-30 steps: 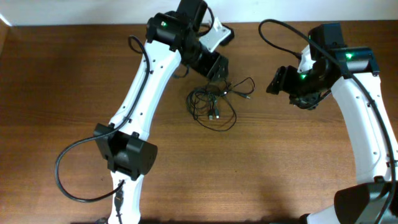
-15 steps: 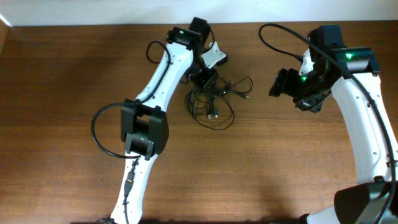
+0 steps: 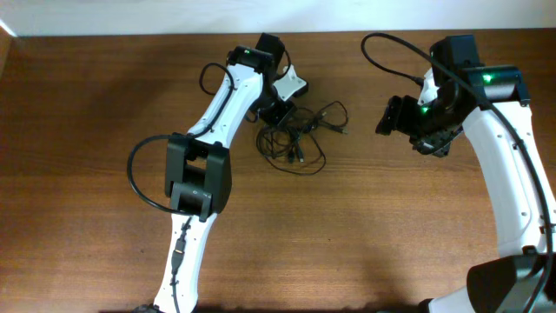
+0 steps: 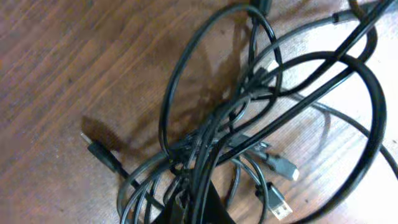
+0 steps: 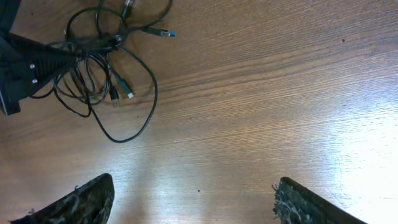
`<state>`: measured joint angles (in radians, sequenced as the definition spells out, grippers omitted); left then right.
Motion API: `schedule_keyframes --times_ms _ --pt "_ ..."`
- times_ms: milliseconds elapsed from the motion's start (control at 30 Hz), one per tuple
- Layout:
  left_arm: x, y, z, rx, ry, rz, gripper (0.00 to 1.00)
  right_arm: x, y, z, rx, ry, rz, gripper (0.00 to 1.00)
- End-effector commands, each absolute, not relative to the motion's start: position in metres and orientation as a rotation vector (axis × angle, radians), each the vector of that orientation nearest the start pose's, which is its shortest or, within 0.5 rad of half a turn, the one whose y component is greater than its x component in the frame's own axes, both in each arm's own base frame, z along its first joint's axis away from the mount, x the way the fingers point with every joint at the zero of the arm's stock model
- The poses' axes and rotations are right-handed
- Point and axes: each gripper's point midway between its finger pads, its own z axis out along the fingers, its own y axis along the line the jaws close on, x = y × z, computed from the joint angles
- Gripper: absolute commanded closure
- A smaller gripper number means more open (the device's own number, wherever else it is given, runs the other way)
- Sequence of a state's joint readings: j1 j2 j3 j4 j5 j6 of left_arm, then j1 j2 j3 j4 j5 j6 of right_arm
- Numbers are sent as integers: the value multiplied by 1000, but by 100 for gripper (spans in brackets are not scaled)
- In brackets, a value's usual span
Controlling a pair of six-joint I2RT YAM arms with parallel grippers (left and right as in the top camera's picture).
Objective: Untangle cables
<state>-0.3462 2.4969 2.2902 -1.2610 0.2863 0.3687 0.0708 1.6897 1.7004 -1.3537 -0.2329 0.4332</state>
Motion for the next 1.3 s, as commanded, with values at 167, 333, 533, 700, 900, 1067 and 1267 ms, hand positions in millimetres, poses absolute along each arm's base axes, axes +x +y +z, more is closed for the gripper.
schedule_keyframes --times_ms 167,333,533,700,900,1067,1267 --pt "444 -241 213 775 2682 -720 100 357 94 220 311 2847 681 16" --pt "413 -281 275 723 2530 -1272 100 380 118 243 251 2701 909 17" --pt "386 -301 344 790 2184 -1865 100 390 122 244 242 2660 905 18" --pt "376 -302 366 712 2153 -2092 100 411 111 245 320 2596 810 25" --pt "367 -303 380 734 2074 -2206 100 432 131 263 328 2483 870 31" --pt "367 -303 380 665 2138 -2245 100 450 145 256 433 2451 865 44" --pt "371 -299 380 657 2132 -2237 100 460 120 222 565 2507 717 96"
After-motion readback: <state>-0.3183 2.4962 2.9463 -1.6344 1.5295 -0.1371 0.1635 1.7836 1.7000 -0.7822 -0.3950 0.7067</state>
